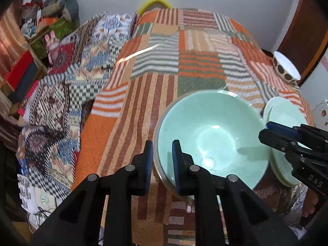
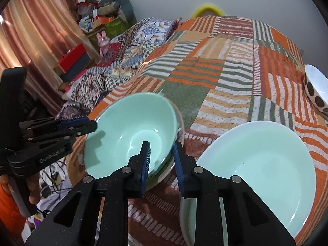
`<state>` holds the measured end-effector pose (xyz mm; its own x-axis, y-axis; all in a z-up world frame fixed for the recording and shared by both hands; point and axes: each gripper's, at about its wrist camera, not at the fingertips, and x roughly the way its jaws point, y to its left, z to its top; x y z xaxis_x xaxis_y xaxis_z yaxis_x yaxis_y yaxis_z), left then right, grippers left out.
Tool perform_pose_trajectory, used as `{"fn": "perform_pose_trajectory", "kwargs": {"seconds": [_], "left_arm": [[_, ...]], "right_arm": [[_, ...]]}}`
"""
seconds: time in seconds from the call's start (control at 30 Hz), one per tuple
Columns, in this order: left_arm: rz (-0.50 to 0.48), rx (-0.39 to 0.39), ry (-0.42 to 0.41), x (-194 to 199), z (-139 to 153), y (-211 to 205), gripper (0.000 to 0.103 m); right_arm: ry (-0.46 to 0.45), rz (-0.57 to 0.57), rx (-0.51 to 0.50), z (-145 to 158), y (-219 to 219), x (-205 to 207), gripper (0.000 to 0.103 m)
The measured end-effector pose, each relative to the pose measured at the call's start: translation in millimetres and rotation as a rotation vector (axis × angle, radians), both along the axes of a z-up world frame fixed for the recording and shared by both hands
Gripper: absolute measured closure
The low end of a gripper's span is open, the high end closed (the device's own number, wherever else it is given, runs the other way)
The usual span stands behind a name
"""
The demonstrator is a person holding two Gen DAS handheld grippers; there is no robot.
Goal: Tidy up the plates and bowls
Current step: 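Lift the mint green bowl and lower it into the pink bowl, then open both tools and move them toward the spotted white bowl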
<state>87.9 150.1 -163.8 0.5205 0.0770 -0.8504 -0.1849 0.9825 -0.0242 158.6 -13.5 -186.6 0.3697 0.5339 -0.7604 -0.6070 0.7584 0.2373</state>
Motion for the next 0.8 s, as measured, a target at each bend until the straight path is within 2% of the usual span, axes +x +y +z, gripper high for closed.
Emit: {"fn": "perform_pose_trajectory", "kwargs": {"seconds": [0.1,0.17,0.33,0.47,0.67,0.8], "left_arm": [[-0.022,0.018,-0.042,2,23,-8,0.086],[-0.044,0.030,-0.083,5,40,-17,0.083],[-0.113,0.045,-0.177,19,80,-48,0.077],[-0.178,0.023,-0.238,36,108,-76,0.065],[-0.274,-0.016,-0.294,77,142,-132,0.059],[-0.309,-0.025,-0.323,104,155,-164,0.051]], "right_arm": [[-0.038,-0.015,0.010,14,-10,2,0.082],[-0.073,-0.029,0.009,24,-18,3,0.081],[-0.156,-0.091,0.032,51,-52,10,0.072],[-0.211,-0.164,0.057,73,-90,20,0.071],[-0.291,-0.285,0.085,104,-147,36,0.063],[-0.300,-0.377,0.120,115,-187,55,0.060]]}}
